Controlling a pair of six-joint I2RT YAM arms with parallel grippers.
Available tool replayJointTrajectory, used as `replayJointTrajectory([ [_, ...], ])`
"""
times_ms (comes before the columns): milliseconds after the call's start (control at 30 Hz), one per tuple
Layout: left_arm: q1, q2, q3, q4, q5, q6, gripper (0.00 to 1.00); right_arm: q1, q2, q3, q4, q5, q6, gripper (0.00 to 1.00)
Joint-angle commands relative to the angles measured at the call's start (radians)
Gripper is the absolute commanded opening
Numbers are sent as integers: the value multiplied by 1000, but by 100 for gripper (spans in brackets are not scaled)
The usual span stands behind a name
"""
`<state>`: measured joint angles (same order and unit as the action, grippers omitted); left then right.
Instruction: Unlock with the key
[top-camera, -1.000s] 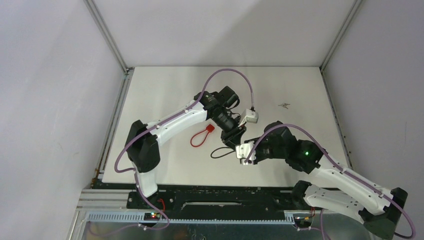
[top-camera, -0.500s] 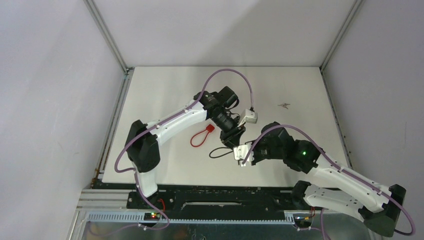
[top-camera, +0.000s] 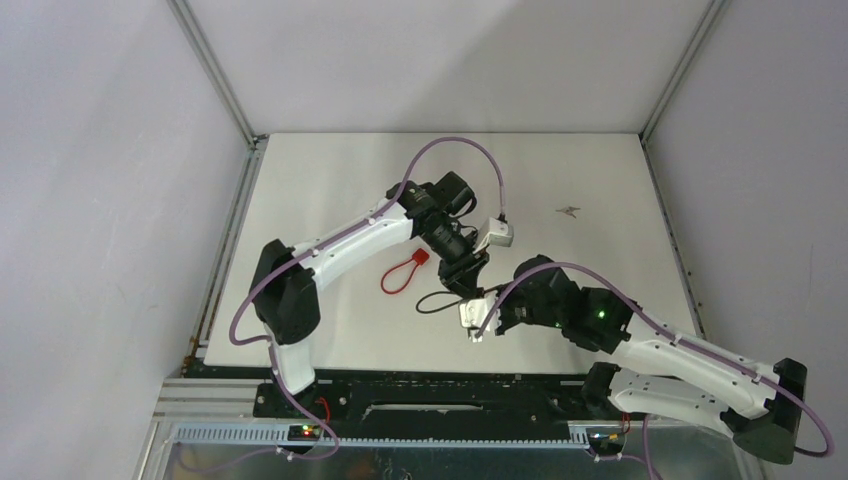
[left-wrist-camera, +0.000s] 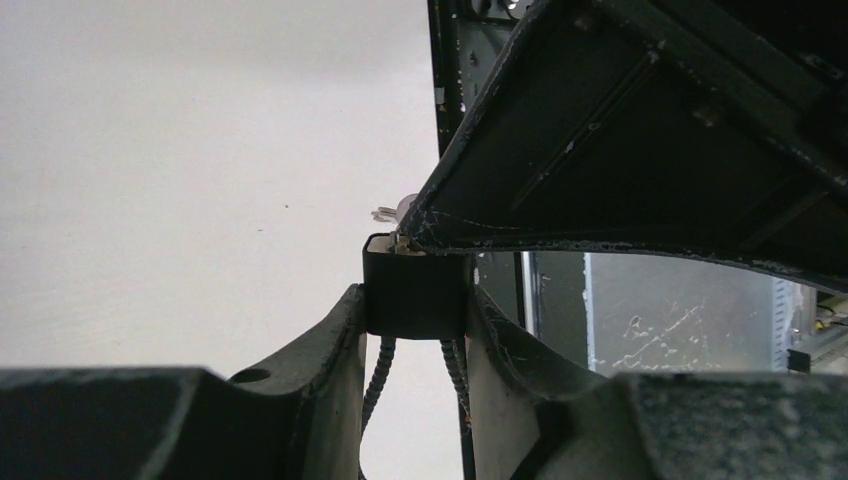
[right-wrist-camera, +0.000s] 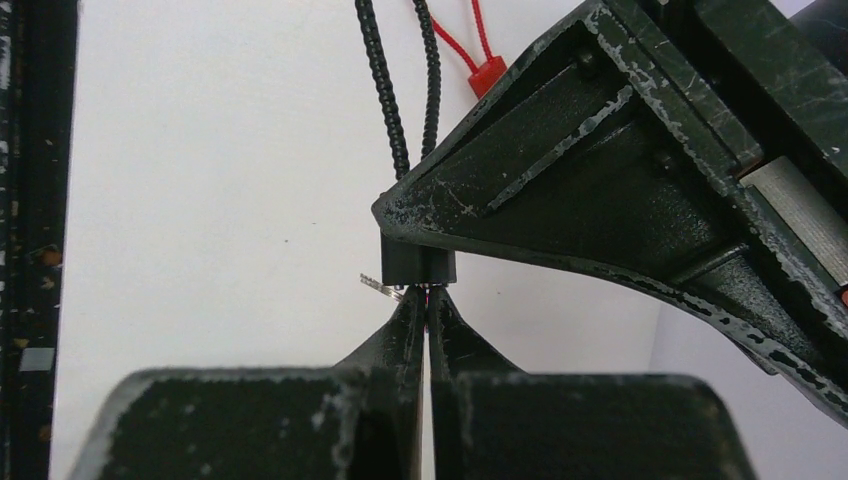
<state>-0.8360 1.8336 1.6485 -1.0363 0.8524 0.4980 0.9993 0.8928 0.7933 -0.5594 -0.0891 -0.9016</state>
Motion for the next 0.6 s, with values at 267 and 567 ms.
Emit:
replayJointTrajectory([
  [267,12,-60,-66,-20,38,64,0,-2,-52,-99,101,324,-92,0],
  [567,56,-11,-90,-4,-70,1,0,-7,-123,-146,120,456,-160,0],
])
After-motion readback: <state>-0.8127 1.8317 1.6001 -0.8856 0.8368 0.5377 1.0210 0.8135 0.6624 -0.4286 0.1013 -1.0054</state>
